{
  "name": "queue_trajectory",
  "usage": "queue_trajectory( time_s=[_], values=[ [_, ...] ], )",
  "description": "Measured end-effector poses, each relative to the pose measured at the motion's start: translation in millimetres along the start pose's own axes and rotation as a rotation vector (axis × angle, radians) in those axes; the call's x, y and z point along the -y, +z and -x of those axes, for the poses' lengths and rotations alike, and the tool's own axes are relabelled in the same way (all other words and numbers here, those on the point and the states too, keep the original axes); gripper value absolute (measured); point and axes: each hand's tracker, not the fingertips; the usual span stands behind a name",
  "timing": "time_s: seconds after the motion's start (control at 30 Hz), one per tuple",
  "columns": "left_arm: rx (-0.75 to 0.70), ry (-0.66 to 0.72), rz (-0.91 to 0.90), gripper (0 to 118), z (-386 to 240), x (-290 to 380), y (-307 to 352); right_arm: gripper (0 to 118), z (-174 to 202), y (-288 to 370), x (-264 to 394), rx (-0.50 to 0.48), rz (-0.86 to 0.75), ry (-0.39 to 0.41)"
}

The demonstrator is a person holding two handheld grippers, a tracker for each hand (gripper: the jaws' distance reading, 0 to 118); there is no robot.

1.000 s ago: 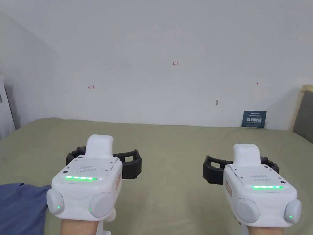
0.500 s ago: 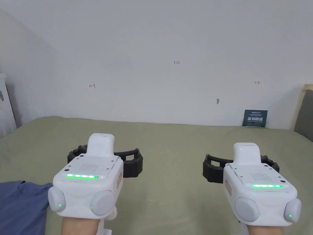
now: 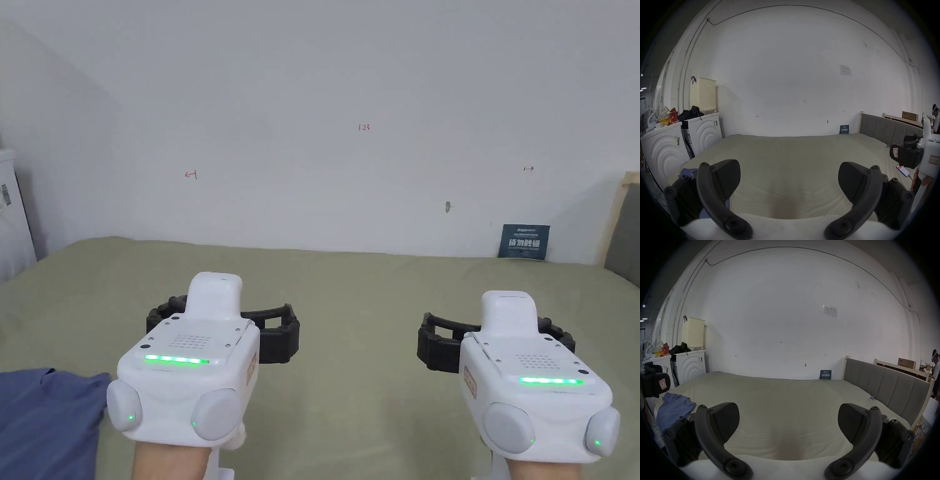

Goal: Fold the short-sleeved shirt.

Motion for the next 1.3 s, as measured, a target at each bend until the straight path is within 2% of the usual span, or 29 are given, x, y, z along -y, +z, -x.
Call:
queue_trajectory(
  time_s=[1.1, 1.13, 1.17, 1.23, 1.27, 1.3],
  values=[
    [-0.023, 0.007, 0.003, 118, -0.1, 1.7, -3.0, 117, 0.0, 0.8, 1.6, 0.005, 0.003, 0.015],
    [-0.027, 0.006, 0.007, 114, 0.4, 1.5, -3.0, 114, 0.0, 1.9, 1.3, 0.001, 0.005, 0.015],
    [-0.024, 0.005, 0.017, 102, 1.9, 1.0, -3.3, 102, 0.3, 3.5, 0.5, -0.011, 0.013, 0.020],
    [-0.031, 0.006, 0.033, 0, 2.6, 0.9, -6.5, 10, 3.2, 3.6, 1.5, 0.007, 0.005, 0.040],
    [-0.080, -0.014, 0.052, 0, 3.1, 2.7, -10.4, 7, 3.6, 2.6, 4.2, 0.045, 0.010, 0.027],
    [-0.067, -0.012, 0.036, 0, 1.8, 2.1, -9.1, 7, 4.1, 3.5, 4.2, 0.026, -0.001, 0.032]
  ],
)
